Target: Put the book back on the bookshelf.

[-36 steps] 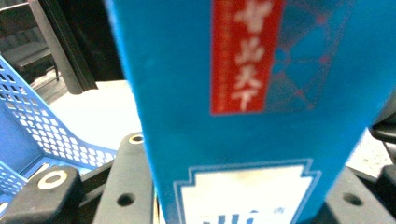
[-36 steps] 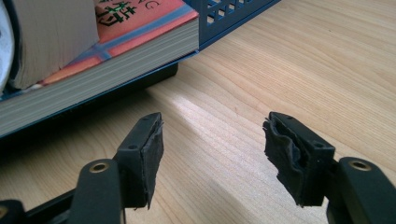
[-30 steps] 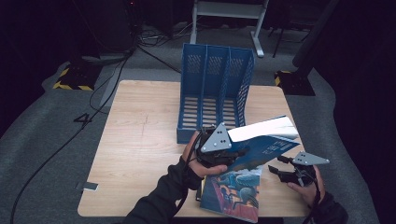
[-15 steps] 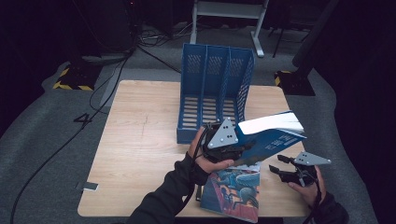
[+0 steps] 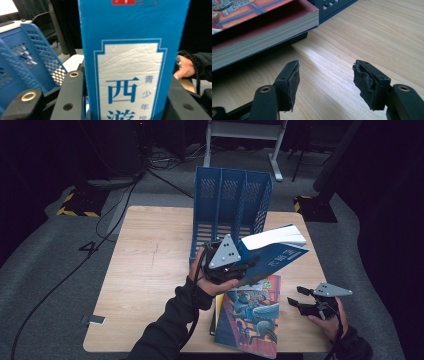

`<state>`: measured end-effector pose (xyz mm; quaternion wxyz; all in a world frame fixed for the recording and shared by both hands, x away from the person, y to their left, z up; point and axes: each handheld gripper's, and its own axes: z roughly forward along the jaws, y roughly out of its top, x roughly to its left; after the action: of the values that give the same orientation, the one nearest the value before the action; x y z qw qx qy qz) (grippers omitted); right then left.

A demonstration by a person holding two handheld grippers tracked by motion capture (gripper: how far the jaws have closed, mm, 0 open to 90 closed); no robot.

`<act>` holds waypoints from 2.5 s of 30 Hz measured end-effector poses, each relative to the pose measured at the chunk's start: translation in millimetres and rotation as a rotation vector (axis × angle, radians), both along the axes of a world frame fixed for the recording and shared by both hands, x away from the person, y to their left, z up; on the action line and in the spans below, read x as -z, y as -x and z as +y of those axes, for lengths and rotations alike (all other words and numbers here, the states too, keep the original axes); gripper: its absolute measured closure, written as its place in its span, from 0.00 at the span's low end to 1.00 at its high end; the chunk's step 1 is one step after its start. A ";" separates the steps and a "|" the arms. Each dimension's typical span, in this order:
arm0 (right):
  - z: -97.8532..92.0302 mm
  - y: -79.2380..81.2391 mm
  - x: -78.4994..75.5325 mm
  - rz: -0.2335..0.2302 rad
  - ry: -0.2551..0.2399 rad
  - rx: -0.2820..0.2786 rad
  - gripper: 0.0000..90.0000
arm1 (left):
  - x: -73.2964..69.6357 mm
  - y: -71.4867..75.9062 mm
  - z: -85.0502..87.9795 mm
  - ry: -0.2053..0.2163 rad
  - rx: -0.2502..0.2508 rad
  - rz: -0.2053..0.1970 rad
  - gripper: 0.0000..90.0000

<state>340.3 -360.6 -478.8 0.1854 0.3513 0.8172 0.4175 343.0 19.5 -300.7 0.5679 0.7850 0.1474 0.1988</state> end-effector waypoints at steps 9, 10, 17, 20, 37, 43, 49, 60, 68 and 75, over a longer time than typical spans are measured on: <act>0.7 -0.8 2.1 0.008 -0.001 -0.003 0.42 | -6.0 -6.5 29.8 0.033 -0.109 -0.018 0.68; 1.0 -0.8 2.3 0.010 0.000 -0.003 0.41 | -6.3 -8.1 33.5 0.041 -0.122 -0.012 0.68; 1.0 -0.8 3.0 0.010 0.007 -0.003 0.41 | -14.7 -17.6 63.7 0.045 -0.222 -0.009 0.68; 1.3 -1.4 3.7 0.010 0.007 -0.004 0.41 | -17.4 -22.4 77.2 0.050 -0.263 -0.004 0.68; 2.4 -2.9 13.2 0.014 0.028 -0.004 0.37 | -18.5 -59.3 94.8 0.071 -0.466 0.034 0.68; 5.0 -6.4 19.4 0.037 0.051 -0.013 0.37 | -19.2 -71.6 101.5 0.089 -0.514 0.050 0.68; 11.1 -4.2 19.2 0.015 0.088 -0.029 0.37 | -15.2 -87.3 96.9 0.076 -0.576 0.060 0.68; 15.0 -4.1 22.5 0.016 0.119 -0.049 0.36 | -17.0 -103.1 83.9 0.110 -0.649 0.073 0.68; 16.8 -2.4 21.4 0.012 0.138 -0.061 0.35 | -11.5 -110.4 86.3 0.192 -0.742 0.114 0.68; 16.7 -2.2 21.5 0.014 0.137 -0.066 0.34 | -10.8 -117.8 76.8 0.154 -0.735 0.115 0.68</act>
<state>342.5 -343.8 -500.3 0.1892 0.3135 0.8564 0.3640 460.8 96.3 -290.0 0.5069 0.6446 0.4654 0.3332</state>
